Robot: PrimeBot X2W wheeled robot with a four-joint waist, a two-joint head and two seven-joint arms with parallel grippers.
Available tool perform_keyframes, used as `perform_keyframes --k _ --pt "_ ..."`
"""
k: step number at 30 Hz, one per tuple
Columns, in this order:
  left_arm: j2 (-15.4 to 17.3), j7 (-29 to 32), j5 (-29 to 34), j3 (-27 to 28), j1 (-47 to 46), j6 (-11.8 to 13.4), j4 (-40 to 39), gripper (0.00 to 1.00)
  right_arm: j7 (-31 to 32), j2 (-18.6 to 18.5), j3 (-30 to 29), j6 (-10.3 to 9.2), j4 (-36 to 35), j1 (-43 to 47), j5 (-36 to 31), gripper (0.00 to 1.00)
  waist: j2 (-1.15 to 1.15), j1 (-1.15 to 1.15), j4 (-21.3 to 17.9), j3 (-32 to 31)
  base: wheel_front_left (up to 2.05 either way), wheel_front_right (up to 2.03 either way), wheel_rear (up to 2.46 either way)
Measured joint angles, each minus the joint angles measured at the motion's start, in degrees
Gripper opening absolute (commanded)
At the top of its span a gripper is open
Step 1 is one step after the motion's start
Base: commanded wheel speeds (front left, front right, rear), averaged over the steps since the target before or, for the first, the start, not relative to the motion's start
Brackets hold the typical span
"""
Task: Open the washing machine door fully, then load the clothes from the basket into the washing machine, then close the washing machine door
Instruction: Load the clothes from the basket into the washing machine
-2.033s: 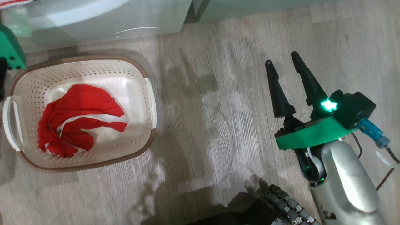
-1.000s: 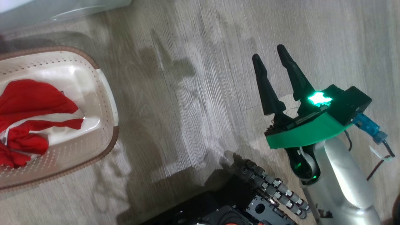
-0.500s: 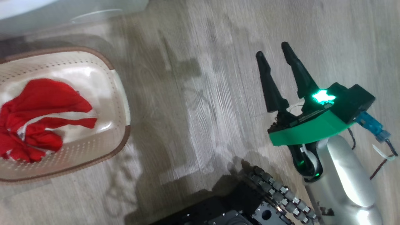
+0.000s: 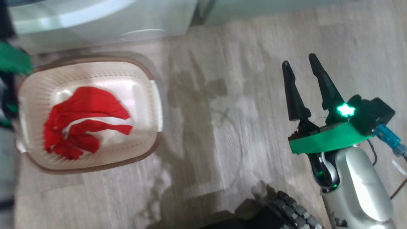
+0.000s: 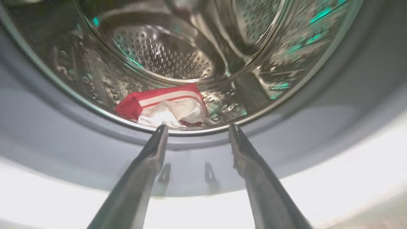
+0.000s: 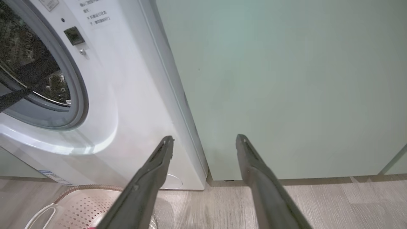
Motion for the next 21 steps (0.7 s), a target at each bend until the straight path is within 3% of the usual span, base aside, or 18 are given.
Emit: perform_keyframes --k 10,18,21 --pt "-5.9 -5.0 3.4 -1.2 20.0 5.5 -20.1 1.00 0.0 0.0 -2.8 0.00 0.1 0.7 -4.0 1.00 0.00 0.00 5.4 -6.0 0.00 0.00 0.00" --pt "-8.4 -5.3 7.4 -3.0 29.0 5.8 -23.2 1.00 1.4 0.0 -5.8 0.00 0.2 3.9 -6.3 1.00 0.00 0.00 8.3 -12.1 0.00 0.00 0.00" --pt "-9.3 -5.5 8.6 -3.0 31.1 4.8 -23.3 1.00 2.4 0.0 -6.4 0.00 0.2 5.4 -6.6 1.00 0.00 0.00 9.2 -14.6 0.00 0.00 0.00"
